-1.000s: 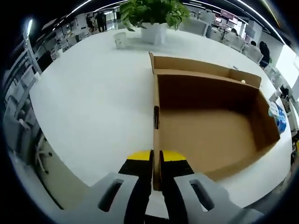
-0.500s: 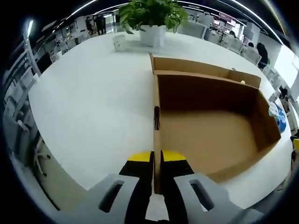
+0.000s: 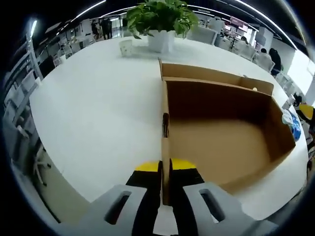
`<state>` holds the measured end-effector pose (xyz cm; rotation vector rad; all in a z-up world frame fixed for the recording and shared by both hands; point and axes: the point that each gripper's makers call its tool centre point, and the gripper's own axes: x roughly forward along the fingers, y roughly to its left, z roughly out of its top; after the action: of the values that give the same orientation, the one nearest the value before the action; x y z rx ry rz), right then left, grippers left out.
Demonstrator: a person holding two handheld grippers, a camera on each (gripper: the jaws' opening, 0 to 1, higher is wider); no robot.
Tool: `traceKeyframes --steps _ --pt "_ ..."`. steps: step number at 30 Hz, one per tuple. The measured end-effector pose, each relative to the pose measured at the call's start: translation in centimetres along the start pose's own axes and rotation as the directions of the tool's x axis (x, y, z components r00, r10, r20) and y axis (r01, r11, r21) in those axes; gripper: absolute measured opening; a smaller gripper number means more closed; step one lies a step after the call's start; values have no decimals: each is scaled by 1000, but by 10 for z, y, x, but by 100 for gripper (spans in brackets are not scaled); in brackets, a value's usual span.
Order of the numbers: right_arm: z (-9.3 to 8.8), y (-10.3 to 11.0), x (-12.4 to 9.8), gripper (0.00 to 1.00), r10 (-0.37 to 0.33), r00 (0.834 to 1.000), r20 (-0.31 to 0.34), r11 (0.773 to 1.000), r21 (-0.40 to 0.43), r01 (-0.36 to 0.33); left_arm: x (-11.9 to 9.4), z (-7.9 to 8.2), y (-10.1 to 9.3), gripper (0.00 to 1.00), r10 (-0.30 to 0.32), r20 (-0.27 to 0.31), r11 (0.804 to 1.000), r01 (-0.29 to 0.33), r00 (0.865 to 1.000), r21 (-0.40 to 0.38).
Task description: Operate the shoe box by opening the lid, removing the specified soft item, and placing it in the target area until the item is outside and the box remains undamaged.
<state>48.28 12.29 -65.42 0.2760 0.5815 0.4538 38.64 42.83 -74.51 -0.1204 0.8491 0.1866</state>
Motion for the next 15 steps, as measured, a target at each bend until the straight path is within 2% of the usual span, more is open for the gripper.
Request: traceKeyframes --steps 3,9,15 --pt "10 0 14 33 -1 1000 -6 1000 -6 1 0 0 0 4 -1 1 1000 1 1000 4" --pt "29 -11 39 33 -16 1000 -1 998 57 16 0 0 0 4 2 1 1000 -2 1000 12" --pt "37 -27 62 34 -34 999 -23 996 84 35 0 -1 0 4 2 0 1000 -2 1000 11"
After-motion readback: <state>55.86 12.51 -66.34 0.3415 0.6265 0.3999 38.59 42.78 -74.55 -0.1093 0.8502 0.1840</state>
